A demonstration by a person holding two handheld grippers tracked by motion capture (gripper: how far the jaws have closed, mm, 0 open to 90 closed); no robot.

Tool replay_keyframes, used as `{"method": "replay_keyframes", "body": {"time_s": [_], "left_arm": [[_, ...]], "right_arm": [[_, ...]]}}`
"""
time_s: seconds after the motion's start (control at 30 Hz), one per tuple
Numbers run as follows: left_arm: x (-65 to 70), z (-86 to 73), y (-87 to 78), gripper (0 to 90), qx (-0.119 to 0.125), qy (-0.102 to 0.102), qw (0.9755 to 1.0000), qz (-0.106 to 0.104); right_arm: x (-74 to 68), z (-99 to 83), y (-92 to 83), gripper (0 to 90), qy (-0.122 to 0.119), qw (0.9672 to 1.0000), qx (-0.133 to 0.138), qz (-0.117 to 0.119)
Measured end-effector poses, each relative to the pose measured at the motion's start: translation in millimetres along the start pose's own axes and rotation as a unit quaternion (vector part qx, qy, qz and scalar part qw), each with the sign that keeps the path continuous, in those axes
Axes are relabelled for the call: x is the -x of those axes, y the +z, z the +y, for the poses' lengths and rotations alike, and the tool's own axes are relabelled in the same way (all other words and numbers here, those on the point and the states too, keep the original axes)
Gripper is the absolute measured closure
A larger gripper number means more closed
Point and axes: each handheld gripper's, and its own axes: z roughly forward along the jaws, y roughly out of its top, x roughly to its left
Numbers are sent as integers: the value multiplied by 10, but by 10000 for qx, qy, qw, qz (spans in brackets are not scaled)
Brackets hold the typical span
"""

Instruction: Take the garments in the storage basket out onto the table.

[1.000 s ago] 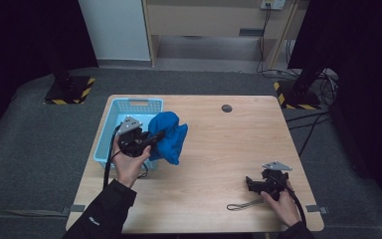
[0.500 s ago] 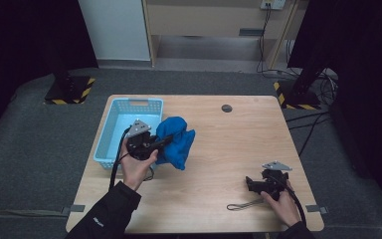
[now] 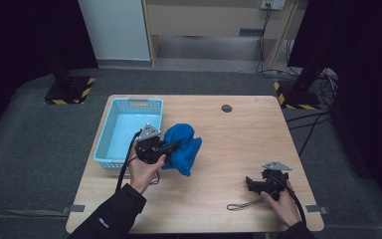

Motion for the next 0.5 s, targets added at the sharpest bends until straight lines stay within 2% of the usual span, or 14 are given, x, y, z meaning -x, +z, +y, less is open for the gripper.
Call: {"method": "replay_keyframes", "body": {"time_s": [0.5], "left_arm": [[44,-73,120,726,-166,-7,9998,-122]], "right_arm": [[0,0,0,4,0,10000,0,0]]}}
